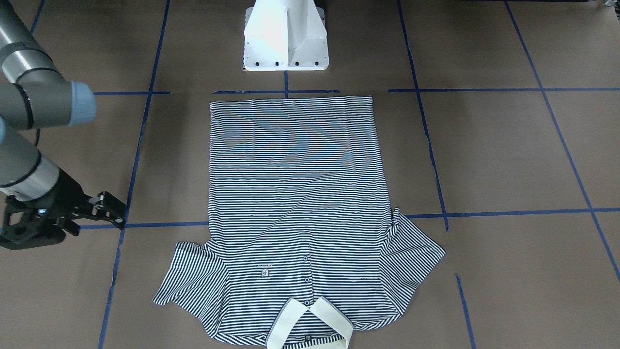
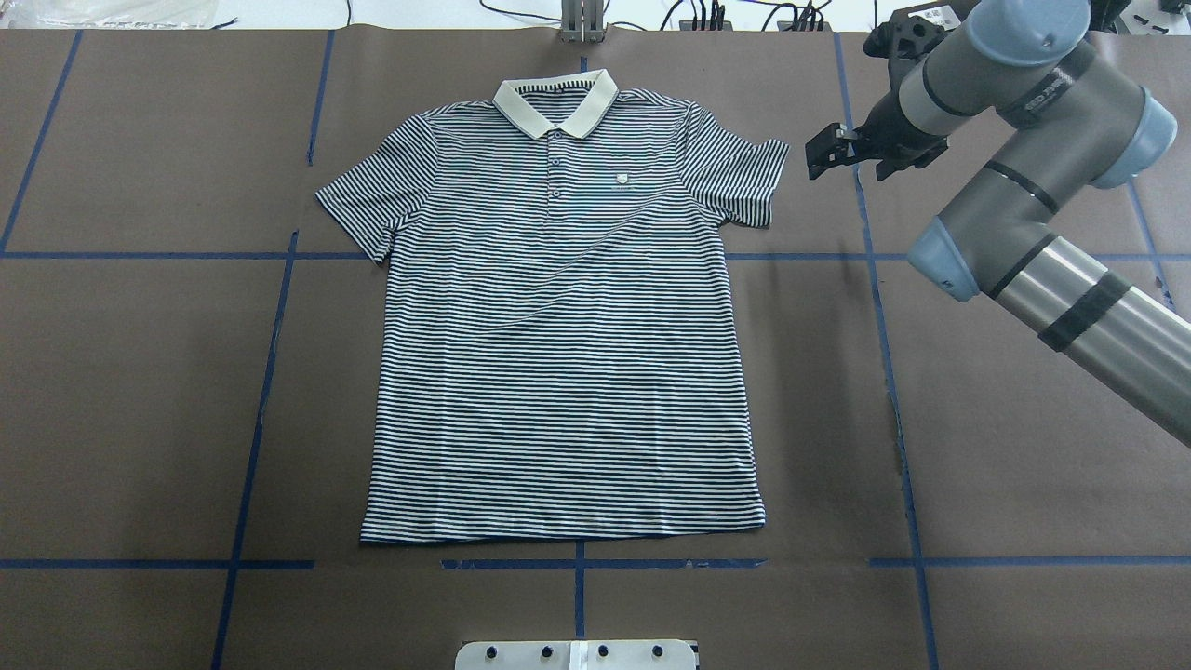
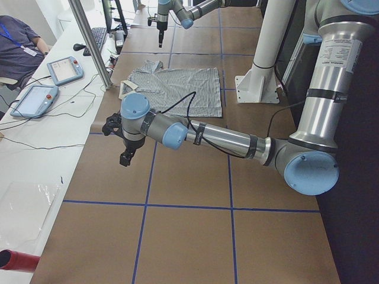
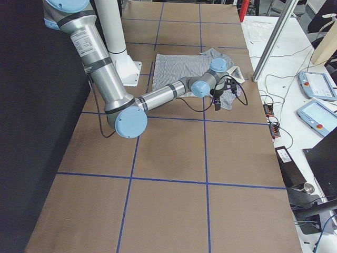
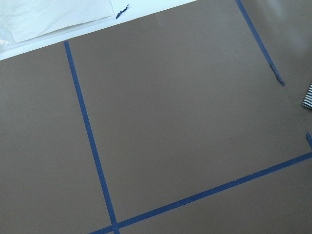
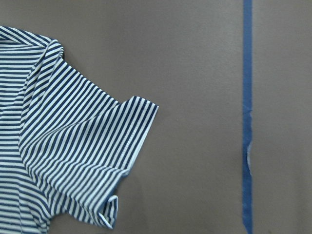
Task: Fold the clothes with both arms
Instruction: 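Move the right gripper over the sleeve nearest it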
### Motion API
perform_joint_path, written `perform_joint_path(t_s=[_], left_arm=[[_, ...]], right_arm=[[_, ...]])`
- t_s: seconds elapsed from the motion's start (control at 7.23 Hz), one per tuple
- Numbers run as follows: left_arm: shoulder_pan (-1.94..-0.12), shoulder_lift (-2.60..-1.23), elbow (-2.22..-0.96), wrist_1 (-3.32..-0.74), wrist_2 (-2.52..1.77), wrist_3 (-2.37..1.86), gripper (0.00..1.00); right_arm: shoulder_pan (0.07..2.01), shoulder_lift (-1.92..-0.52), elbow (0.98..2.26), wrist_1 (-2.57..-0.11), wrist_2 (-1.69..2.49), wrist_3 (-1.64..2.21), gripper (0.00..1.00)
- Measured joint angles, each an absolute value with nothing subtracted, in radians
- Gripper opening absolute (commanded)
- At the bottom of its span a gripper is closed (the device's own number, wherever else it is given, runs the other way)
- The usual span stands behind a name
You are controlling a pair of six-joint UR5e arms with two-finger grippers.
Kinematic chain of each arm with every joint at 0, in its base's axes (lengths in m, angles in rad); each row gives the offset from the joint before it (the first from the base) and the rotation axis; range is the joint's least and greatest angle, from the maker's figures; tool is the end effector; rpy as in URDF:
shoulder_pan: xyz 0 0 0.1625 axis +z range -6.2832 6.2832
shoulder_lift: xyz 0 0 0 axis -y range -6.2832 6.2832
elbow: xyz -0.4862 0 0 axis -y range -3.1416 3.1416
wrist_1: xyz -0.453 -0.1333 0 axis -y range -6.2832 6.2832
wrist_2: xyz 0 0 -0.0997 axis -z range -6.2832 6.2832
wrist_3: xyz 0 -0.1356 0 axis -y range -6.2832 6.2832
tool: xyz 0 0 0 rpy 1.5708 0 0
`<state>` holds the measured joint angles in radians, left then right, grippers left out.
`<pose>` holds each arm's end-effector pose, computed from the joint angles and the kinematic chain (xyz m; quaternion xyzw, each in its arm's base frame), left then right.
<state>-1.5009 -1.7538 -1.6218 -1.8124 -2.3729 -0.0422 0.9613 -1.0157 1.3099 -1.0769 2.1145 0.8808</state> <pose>0.0104 -0.6618 0.5737 0.1953 0.3910 0.1043 0.8934 -0.4304 -0.7268 0.4555 0.1037 -0.4330 0.0181 0.8952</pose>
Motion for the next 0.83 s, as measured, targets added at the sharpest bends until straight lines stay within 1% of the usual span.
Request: perform_joint_path(t_s=[0.28,0.69,0.83], left_arm=[[-1.500,-1.767,-1.625,-1.813,-2.375,-0.046,1.00],[-1.501,-1.762,-1.630,-1.813,-2.377,-0.047,1.00],[-1.501,-1.762,-1.629,-1.813,-2.377,-0.047,1.00]], right_arm=[[0.946,-0.930,1.154,-0.985,2.092,0.903,1.00],[0.927,-0.775,0.975,-0.971,2.008,0.901,1.00],[0.924,-0.746,0.936,-0.969,1.994,0.899,1.00]])
